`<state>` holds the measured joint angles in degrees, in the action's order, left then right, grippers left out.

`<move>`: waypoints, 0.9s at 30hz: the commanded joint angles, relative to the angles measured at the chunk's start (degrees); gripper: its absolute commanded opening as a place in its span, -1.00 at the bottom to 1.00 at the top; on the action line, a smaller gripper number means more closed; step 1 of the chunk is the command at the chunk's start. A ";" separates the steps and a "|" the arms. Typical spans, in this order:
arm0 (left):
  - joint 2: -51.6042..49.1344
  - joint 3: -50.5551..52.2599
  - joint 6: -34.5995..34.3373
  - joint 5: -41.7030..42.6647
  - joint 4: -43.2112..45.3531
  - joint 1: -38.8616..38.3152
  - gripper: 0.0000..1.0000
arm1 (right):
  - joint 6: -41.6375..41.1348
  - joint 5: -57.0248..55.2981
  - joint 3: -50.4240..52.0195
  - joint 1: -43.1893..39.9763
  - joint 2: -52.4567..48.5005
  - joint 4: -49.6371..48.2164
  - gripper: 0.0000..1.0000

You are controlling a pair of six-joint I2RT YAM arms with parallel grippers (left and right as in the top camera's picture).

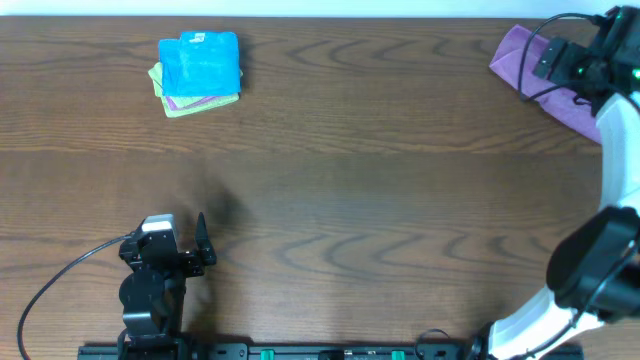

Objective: Fold the cloth
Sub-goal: 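Lower the right gripper onto the pink cloth and pinch its edge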

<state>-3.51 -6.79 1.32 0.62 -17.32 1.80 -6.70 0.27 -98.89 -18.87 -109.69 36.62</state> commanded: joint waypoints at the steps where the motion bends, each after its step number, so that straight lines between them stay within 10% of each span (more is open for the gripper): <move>1: 0.31 1.44 -0.15 -0.76 -0.33 -0.13 0.91 | 5.05 -7.26 -5.81 -0.39 -4.17 2.99 0.98; 27: 0.31 1.44 -0.15 -0.76 -0.33 -0.13 0.91 | 6.03 -16.59 -21.66 -1.79 -25.73 10.25 0.98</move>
<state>-3.51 -6.79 1.30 0.64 -17.32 1.80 -0.97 -16.51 -118.10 -20.03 -133.97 46.98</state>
